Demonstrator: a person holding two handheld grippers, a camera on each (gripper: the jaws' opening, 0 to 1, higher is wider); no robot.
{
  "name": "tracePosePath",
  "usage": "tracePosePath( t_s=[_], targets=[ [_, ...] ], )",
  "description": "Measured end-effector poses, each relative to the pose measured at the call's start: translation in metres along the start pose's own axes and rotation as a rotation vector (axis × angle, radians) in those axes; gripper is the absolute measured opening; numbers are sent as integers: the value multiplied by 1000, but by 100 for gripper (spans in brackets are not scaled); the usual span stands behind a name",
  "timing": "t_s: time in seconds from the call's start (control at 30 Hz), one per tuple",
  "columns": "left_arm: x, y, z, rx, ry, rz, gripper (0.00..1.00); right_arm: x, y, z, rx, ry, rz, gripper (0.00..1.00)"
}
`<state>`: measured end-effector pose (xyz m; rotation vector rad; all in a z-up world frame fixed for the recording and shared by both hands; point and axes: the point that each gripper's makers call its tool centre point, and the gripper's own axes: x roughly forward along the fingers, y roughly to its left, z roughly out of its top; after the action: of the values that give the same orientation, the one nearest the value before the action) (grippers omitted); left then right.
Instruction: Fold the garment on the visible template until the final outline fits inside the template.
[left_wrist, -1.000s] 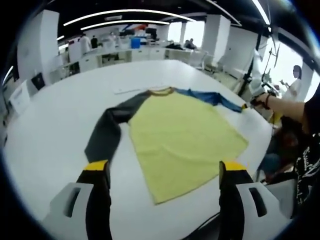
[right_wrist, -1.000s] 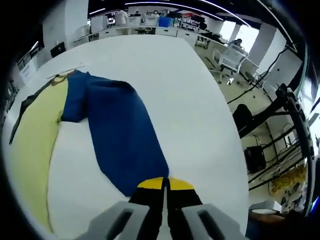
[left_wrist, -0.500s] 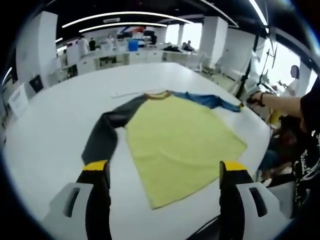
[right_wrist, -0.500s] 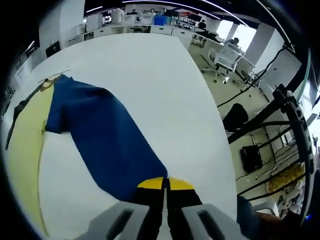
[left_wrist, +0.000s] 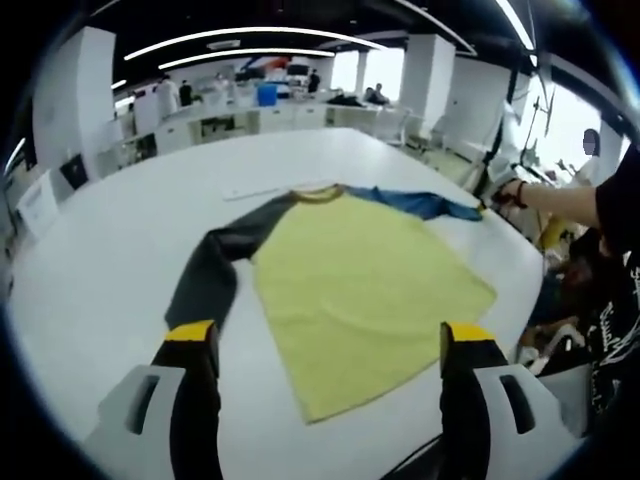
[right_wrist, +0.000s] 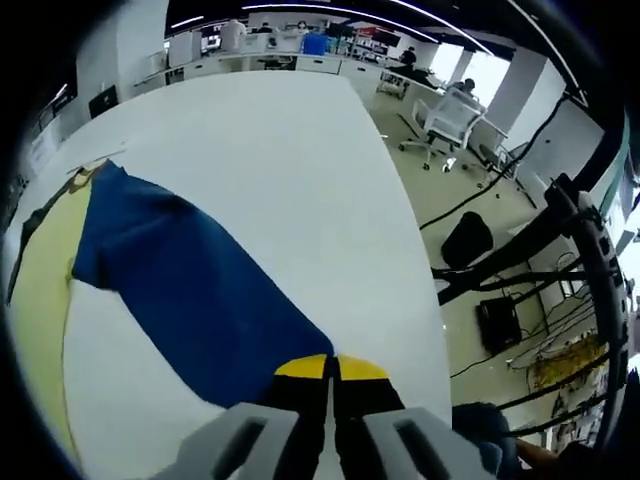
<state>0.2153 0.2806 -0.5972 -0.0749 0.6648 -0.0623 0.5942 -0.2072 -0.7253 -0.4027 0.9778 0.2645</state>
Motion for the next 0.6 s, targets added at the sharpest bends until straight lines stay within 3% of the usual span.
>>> tracePosePath(
  t_s=[0.3,0.6],
  targets=[
    [0,-1,-2,9,7,-2,88,4,-7,8,-6,2,-15,0],
    [-1,-1,1,27,9,-6,87,23,-26,13,-42,18,-29,0]
  ],
)
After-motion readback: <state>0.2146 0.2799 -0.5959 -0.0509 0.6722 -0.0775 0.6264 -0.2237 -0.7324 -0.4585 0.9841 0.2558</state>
